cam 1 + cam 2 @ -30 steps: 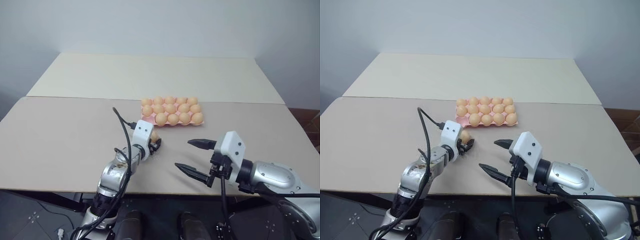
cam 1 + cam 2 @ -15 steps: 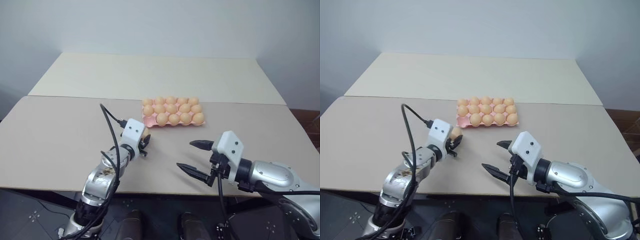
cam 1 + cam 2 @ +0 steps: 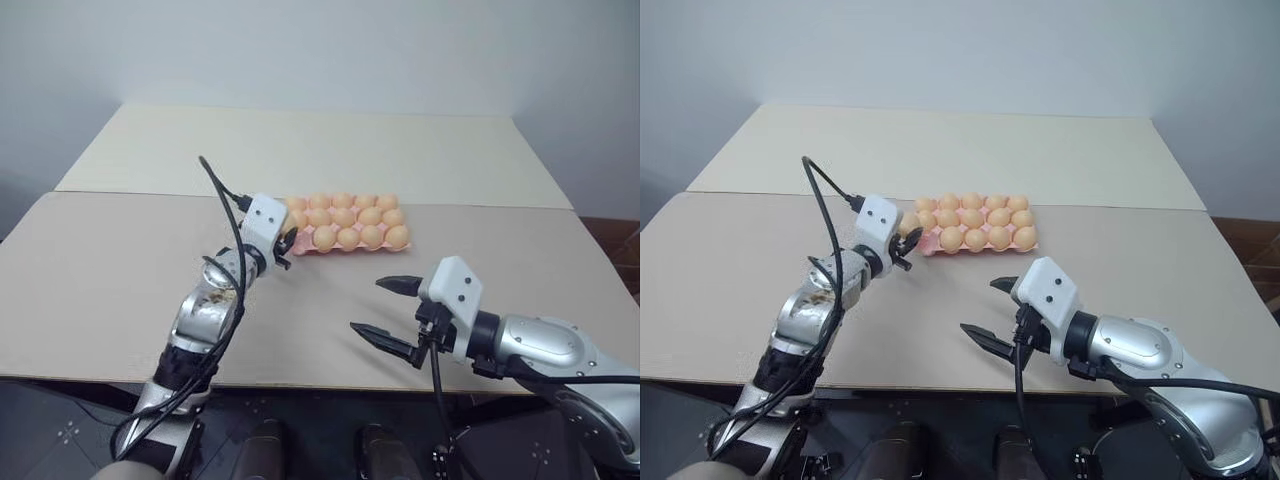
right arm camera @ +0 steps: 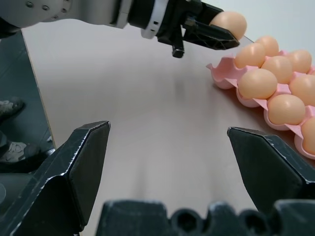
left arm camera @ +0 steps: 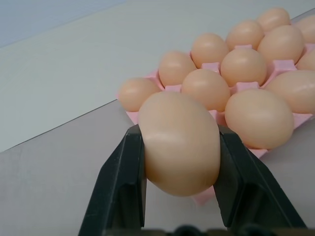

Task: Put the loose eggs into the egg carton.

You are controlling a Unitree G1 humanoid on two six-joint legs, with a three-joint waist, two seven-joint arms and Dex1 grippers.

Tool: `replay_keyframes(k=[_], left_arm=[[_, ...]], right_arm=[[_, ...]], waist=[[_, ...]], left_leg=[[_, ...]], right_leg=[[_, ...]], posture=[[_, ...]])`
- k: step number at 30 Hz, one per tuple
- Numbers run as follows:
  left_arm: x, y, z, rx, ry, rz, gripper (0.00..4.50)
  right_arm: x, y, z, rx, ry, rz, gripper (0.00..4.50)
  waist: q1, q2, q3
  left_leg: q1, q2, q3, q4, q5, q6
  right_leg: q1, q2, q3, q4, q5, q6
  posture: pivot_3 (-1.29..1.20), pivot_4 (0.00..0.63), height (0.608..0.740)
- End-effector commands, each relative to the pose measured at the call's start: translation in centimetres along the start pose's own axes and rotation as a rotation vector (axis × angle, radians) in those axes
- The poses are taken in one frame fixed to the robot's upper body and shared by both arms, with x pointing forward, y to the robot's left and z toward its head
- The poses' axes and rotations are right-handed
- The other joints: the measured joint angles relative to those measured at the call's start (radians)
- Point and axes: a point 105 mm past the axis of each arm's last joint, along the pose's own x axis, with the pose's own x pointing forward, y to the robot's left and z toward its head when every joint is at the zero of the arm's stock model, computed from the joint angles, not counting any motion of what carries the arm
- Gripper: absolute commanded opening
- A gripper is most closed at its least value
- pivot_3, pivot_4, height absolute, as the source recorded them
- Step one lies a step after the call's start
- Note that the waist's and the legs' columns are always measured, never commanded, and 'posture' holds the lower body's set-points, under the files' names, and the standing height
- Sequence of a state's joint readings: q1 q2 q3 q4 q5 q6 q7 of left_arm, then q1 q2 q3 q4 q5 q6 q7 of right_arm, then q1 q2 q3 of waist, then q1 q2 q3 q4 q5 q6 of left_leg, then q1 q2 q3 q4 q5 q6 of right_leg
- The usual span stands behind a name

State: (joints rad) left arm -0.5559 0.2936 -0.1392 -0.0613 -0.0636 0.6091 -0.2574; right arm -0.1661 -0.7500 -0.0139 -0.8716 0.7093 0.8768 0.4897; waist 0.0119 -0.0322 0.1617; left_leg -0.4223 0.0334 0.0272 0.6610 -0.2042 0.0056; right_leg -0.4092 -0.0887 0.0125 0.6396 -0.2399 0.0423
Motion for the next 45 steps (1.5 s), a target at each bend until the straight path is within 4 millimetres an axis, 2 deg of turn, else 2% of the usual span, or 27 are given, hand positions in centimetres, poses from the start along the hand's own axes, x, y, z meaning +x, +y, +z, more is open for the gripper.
replay_keyframes(k=[1,10,11,14,18,19,25,31,35,39,42,45], left_arm=[[0.4,-0.7,0.8,0.032,-0.038,-0.03,1.49],[0.7,-1.3,-0.6,0.045,-0.009,-0.044,1.49],[0.8,-1.2,-0.6,0.043,-0.012,-0.037,2.24],[0.8,-0.9,-0.7,0.052,-0.014,-0.019,3.06],[0.9,-1.1,-0.6,0.038,-0.039,-0.027,4.39],[0.9,-1.1,-0.4,0.03,-0.052,-0.025,4.48],[-0.1,-0.7,1.2,-0.001,-0.142,0.015,4.48],[-4.2,1.5,3.6,-0.119,-0.297,0.15,4.48],[-6.5,2.2,2.8,-0.197,-0.292,0.202,4.48],[-9.7,2.6,1.0,-0.239,-0.308,0.265,4.48],[-11.0,2.5,-0.3,-0.256,-0.274,0.307,4.48],[-12.1,2.4,-1.4,-0.267,-0.254,0.353,4.48]], right_arm=[[-0.1,0.0,0.8,-0.036,-0.022,0.0,4.5],[-0.2,-0.2,0.7,-0.046,-0.015,-0.007,4.5],[-0.2,-0.2,0.6,-0.047,-0.015,-0.01,4.5],[-0.2,-0.3,0.5,-0.049,-0.016,-0.016,4.5],[-0.2,-0.4,0.6,-0.05,-0.019,-0.023,4.5],[-0.2,-0.4,0.6,-0.05,-0.019,-0.023,4.5],[-0.4,-0.3,0.5,-0.052,-0.022,-0.034,4.5],[-1.1,-0.7,0.7,-0.009,-0.077,-0.108,4.5],[-1.5,-1.4,-0.4,0.031,-0.094,-0.214,4.5],[-2.5,-3.4,-3.0,0.046,-0.135,-0.446,4.5],[-3.3,-4.0,-4.0,0.061,-0.236,-0.545,4.5],[-4.3,-5.5,-5.0,0.087,-0.289,-0.728,4.5]], waist=[[0.0,0.0,0.0],[0.0,0.0,0.0],[0.0,0.0,0.0],[0.0,0.0,0.0],[0.0,0.0,0.0],[0.0,0.0,0.0],[0.0,0.0,0.0],[-0.001,0.0,0.0],[-0.001,0.0,0.0],[-0.002,0.0,0.0],[-0.001,0.0,0.0],[-0.002,0.0,0.0]], left_leg=[[0.0,0.0,0.0,0.0,0.0,0.0],[0.0,0.0,0.0,0.0,0.0,0.0],[0.0,0.0,0.0,0.0,0.0,0.0],[0.0,0.0,0.0,0.0,0.0,0.0],[0.0,0.0,0.0,0.0,0.0,0.0],[0.0,0.0,0.0,0.0,0.0,0.0],[0.0,0.0,0.0,0.0,0.0,0.0],[0.0,0.001,0.0,0.0,0.0,0.0],[0.002,0.001,0.0,0.0,0.0,0.0],[0.003,0.001,0.0,0.0,0.0,0.0],[0.003,0.001,0.001,0.0,0.0,0.0],[0.005,0.001,0.001,0.0,0.0,0.0]], right_leg=[[0.0,0.0,0.0,0.0,0.0,0.0],[0.0,0.0,0.0,0.001,0.0,0.0],[0.0,0.0,0.0,0.0,0.0,0.0],[0.0,0.0,0.0,0.0,0.0,0.0],[0.0,0.0,0.0,0.0,0.0,0.0],[0.0,0.0,0.0,0.0,0.0,0.0],[0.0,0.0,0.0,0.0,0.0,0.0],[0.0,0.0,0.0,0.001,0.0,0.0],[0.001,0.0,0.0,0.001,0.0,0.0],[0.003,0.0,0.0,0.0,0.0,0.001],[0.003,0.0,0.0,0.0,0.0,0.001],[0.003,0.0,0.0,0.001,-0.004,0.006]], posture=[[0.0,0.15,0.74],[0.0,0.15,0.74],[0.0,0.15,0.74],[0.0,0.15,0.74],[0.0,0.15,0.74],[0.0,0.15,0.74],[0.0,0.15,0.74],[0.0,0.15,0.74],[0.0,0.15,0.74],[0.0,0.15,0.74],[0.0,0.15,0.74],[0.0,0.15,0.74]])
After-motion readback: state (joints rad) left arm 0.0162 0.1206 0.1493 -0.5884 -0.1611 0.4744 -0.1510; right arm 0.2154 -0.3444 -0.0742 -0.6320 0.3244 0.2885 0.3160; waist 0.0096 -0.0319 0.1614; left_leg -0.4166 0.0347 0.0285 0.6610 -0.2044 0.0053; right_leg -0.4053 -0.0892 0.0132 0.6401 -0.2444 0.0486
